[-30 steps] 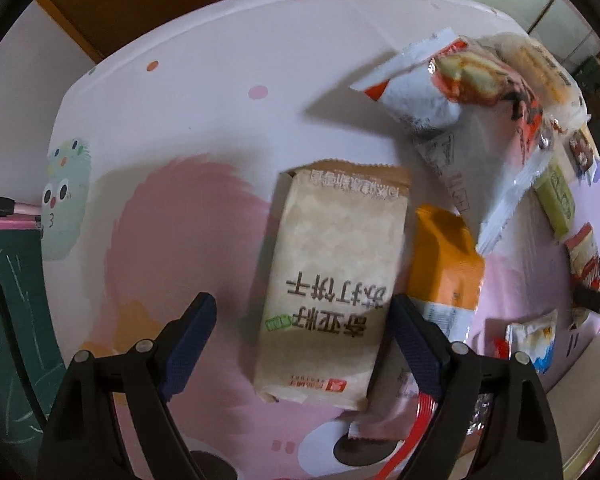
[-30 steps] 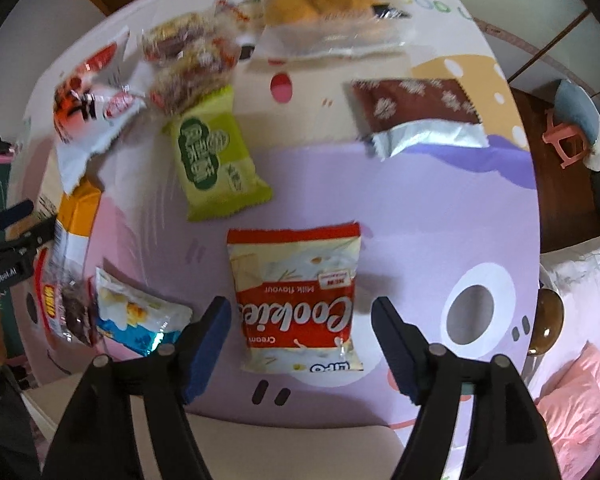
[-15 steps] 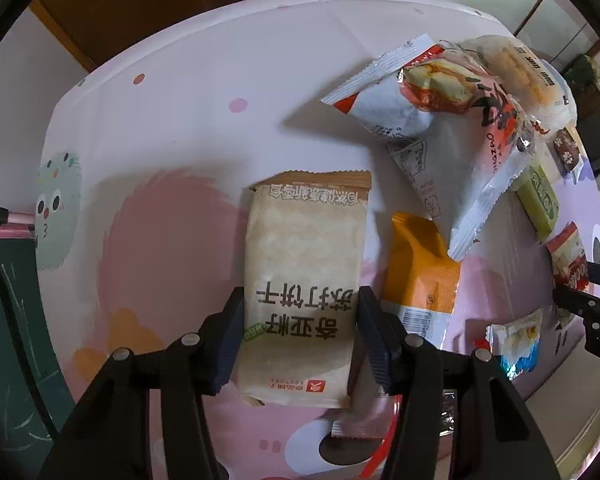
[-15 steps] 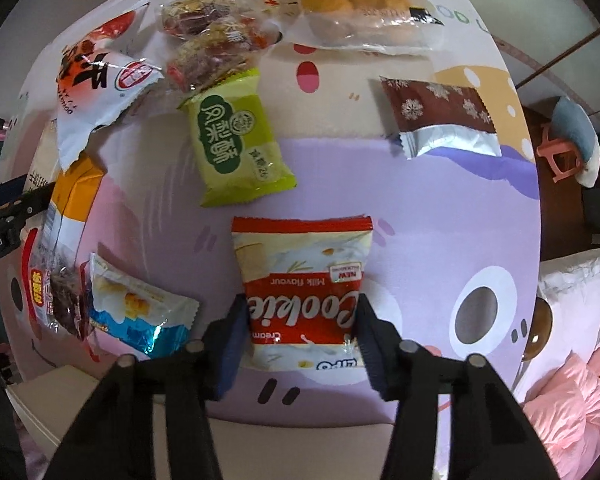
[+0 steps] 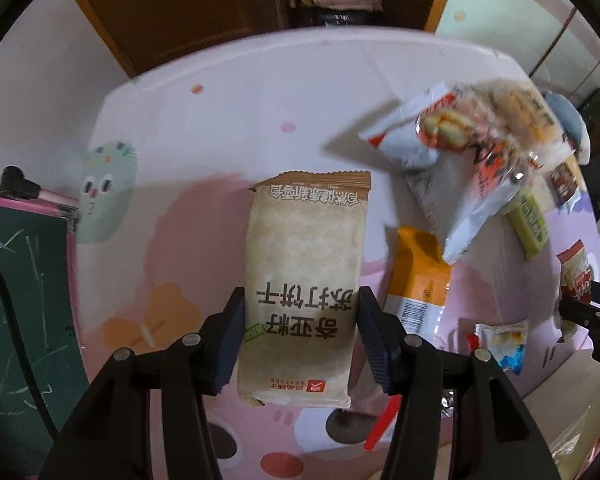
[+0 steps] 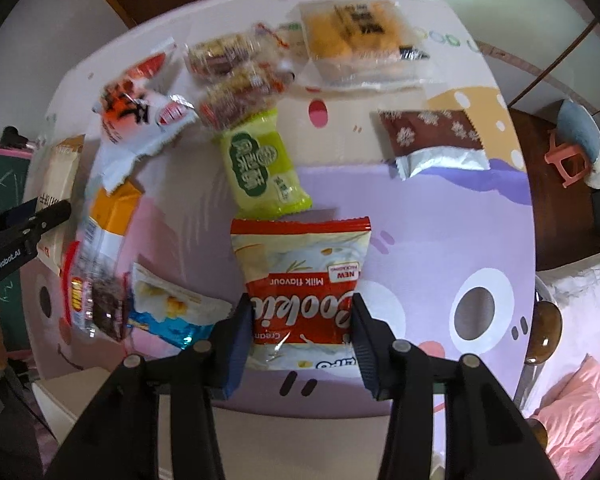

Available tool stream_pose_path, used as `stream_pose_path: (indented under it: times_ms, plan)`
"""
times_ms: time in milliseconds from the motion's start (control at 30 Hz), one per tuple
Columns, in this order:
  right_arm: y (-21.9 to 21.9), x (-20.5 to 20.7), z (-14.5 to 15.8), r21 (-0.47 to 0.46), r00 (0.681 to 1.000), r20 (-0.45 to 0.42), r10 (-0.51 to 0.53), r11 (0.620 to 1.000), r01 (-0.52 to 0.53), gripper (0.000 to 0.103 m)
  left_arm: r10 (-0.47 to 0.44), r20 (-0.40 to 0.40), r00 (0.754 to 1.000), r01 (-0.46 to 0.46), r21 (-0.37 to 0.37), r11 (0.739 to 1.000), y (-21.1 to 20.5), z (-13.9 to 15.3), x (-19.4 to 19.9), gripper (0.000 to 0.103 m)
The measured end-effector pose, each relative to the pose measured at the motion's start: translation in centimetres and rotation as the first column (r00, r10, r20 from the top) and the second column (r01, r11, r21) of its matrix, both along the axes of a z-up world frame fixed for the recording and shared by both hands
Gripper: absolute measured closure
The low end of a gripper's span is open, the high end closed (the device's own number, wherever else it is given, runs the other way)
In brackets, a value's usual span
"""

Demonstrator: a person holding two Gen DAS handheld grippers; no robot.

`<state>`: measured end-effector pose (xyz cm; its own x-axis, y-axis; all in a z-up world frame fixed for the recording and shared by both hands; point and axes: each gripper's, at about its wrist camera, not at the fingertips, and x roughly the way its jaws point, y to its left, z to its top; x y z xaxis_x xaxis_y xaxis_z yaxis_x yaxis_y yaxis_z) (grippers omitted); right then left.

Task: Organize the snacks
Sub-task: 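Grasp the beige biscuit pack with the left gripper while the right grasps the red Cookies pack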

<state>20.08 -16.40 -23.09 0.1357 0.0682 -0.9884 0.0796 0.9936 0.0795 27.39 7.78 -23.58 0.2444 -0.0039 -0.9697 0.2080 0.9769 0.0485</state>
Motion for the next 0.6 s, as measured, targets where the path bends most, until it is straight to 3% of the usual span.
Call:
stream_pose_path:
  times_ms: [600]
  plan:
    - [-1.3, -4.0, 8.6, 0.049, 0.980, 0.197, -0.006, 0.999, -0.003, 0.057, 0.034, 0.191, 0.981, -0.039, 0.023, 0.999, -0.8, 13.1, -7.2, 0.051]
